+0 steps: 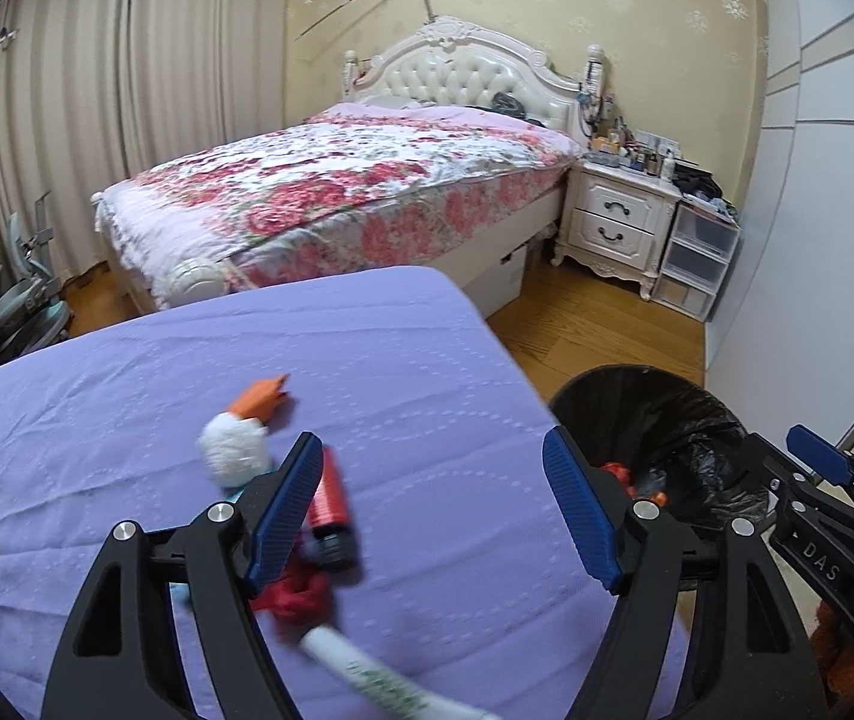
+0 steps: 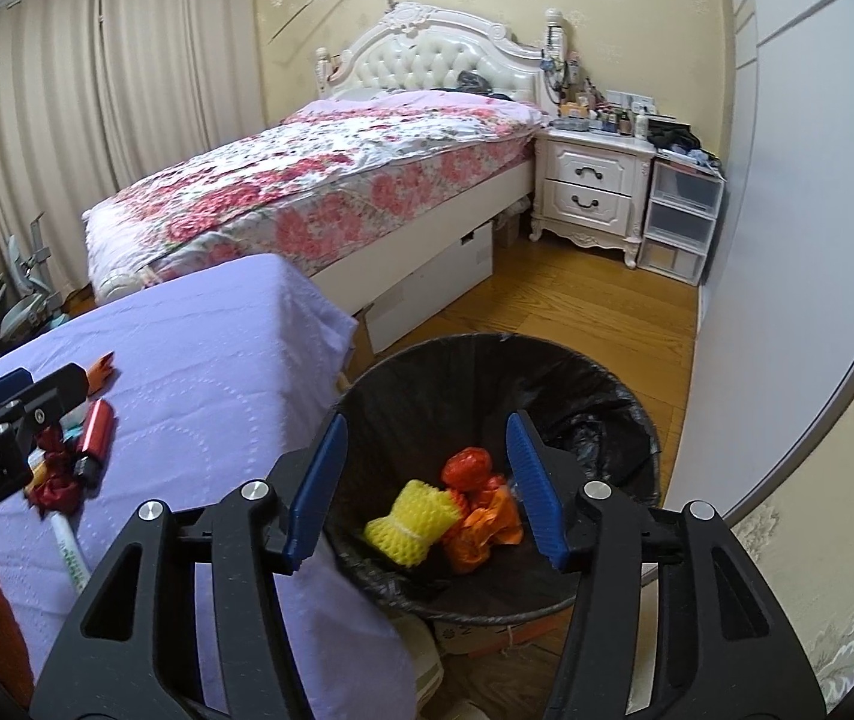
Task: Collect trash
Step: 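Grasp the white toothpaste tube with the right gripper and lift it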
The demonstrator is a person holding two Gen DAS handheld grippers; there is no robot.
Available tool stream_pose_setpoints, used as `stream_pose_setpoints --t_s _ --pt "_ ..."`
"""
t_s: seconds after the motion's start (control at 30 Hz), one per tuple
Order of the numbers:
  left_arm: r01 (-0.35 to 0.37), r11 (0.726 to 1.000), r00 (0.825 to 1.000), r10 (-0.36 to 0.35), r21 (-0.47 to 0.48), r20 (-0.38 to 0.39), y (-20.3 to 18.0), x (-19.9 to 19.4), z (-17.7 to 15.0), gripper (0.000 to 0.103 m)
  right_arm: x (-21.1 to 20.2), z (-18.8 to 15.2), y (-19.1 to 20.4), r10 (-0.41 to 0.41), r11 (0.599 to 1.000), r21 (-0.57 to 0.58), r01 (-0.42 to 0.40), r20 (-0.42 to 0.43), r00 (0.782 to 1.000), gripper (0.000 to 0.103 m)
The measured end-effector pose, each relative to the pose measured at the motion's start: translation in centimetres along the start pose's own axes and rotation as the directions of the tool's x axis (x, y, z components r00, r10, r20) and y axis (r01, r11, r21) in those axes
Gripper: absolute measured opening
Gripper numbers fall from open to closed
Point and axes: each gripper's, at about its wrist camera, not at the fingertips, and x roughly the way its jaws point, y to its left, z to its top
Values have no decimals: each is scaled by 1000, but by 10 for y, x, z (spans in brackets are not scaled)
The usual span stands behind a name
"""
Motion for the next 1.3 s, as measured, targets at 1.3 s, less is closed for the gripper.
stream_pose_setpoints --t_s 1.3 --pt "-226 948 971 201 -224 -126 160 -58 -104 74 -16 -79 177 205 897 -345 -275 -227 952 41"
